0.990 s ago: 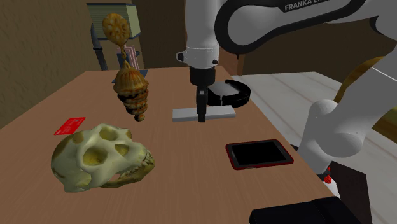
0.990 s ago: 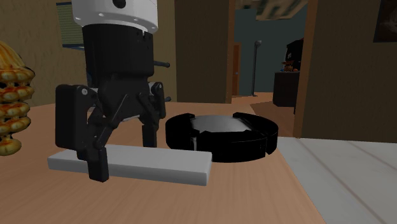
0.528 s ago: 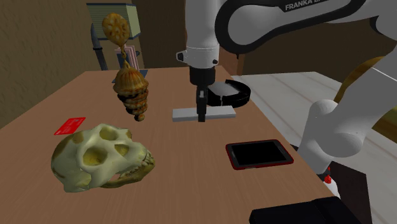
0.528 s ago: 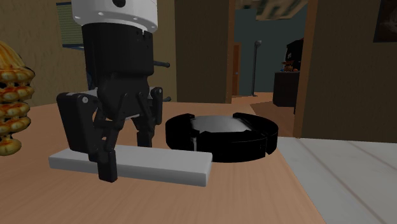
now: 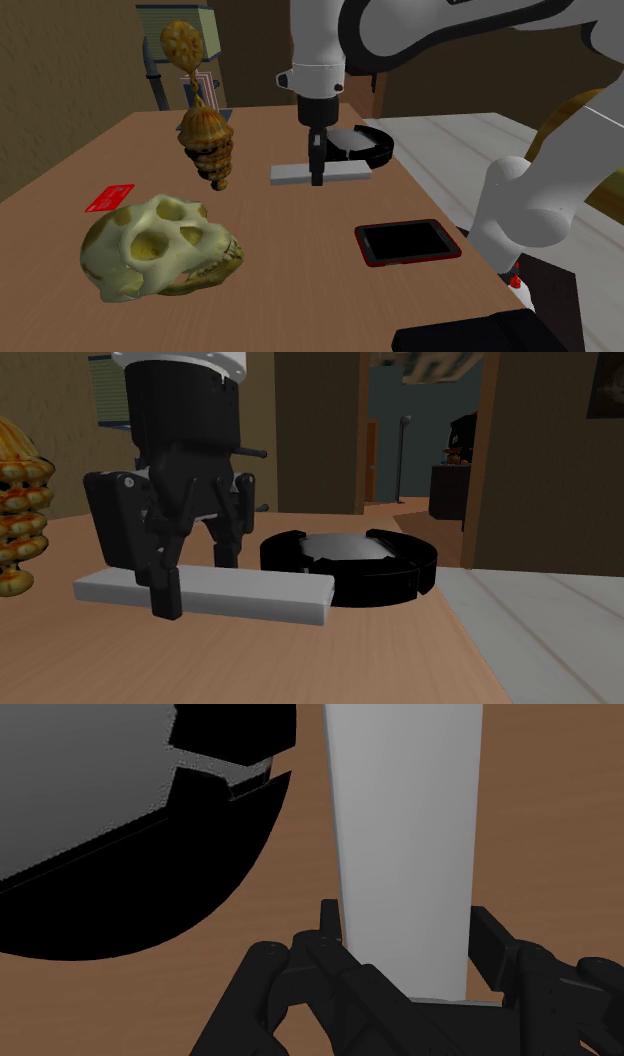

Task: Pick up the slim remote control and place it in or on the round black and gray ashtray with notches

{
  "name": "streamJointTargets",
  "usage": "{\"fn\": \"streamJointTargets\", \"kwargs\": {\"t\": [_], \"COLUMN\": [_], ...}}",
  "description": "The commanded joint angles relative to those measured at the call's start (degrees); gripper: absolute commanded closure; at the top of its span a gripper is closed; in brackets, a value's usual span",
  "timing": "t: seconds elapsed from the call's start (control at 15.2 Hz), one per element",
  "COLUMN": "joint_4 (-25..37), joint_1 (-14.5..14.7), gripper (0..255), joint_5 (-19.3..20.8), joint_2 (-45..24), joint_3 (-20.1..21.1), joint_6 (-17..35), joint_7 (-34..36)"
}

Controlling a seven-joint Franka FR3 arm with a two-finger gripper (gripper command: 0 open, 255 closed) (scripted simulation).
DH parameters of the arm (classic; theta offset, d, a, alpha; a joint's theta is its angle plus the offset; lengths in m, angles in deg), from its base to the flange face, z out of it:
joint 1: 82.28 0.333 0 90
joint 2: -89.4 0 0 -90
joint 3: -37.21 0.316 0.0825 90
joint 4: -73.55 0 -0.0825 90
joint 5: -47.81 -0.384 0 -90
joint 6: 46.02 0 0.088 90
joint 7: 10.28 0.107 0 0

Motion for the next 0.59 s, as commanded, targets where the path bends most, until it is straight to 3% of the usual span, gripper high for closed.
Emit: {"fn": "streamJointTargets", "kwargs": {"t": [0.0,0.53], "joint_4": [1.45,8.13], "joint_1": [-0.08,-0.32], "gripper": [255,255], "joint_5": [0.09,0.5], "joint_2": [0.02,-0.57], "joint_3": [-0.18,-0.55], "joint_6": [-1.49,-7.59], "joint_7": [-0.03,0.29]}}
